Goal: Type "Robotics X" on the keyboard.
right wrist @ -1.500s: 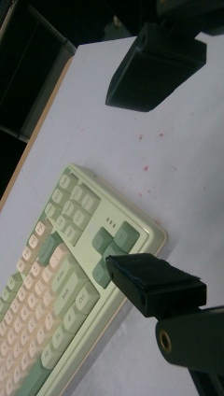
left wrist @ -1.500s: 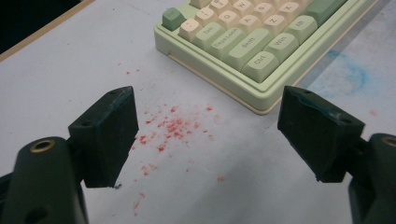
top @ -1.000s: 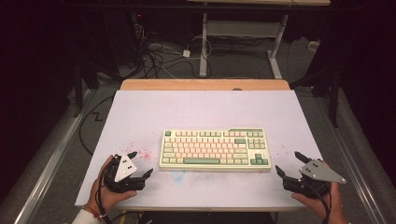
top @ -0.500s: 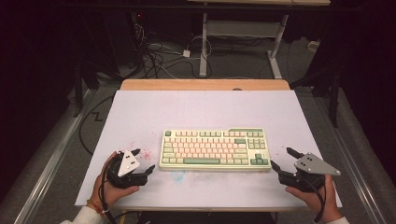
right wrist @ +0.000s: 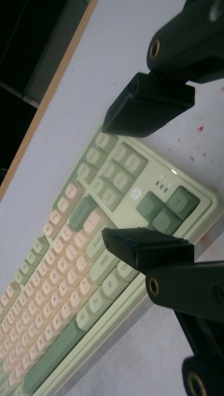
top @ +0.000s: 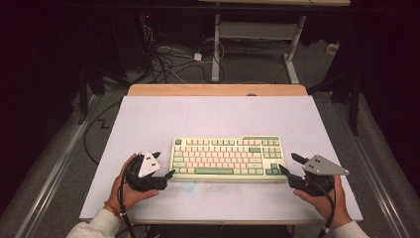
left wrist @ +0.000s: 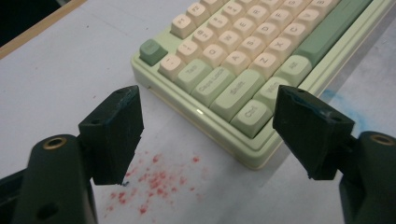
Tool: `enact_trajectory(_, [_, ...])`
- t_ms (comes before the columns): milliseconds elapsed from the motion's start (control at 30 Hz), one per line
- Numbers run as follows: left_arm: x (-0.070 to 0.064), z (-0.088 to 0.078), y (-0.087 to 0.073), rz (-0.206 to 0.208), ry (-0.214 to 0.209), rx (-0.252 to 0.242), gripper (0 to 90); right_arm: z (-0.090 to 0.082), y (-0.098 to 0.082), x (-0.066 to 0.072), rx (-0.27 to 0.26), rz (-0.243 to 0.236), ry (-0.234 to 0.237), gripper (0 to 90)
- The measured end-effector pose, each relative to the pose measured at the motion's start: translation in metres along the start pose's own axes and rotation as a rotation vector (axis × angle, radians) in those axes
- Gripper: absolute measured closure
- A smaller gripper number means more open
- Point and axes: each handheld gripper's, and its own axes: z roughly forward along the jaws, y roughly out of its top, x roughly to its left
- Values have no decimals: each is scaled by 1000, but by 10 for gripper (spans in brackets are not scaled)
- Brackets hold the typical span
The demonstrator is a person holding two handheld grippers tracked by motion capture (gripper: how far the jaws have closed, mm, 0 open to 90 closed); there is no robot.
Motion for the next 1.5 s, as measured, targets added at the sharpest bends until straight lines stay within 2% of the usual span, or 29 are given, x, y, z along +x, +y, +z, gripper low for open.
enact_trajectory(67, [-1, 1, 4, 4, -6, -6, 231, 2, 1, 0, 1, -4, 15, 491])
enact_trajectory(100, [-1, 1, 7, -2, -12, -16, 230, 5, 5, 3, 2, -6, 37, 552])
enact_trajectory(333, [-1, 5, 17, -2, -14, -31, 230, 22, 14, 12, 44, -35, 101, 771])
enact_trajectory(600, [-1, 9, 23, -4, -22, -32, 230, 42, 22, 24, 91, -65, 165, 887])
enact_trajectory(967, [0, 10, 25, -19, -35, -21, 231, 64, 30, 31, 117, -87, 200, 900])
enact_trajectory(1033, [0, 11, 26, -8, -30, -24, 232, 68, 29, 31, 126, -88, 202, 900])
enact_trajectory(1500, [-3, 12, 29, -7, -46, -9, 269, 77, 21, 30, 169, -78, 204, 900])
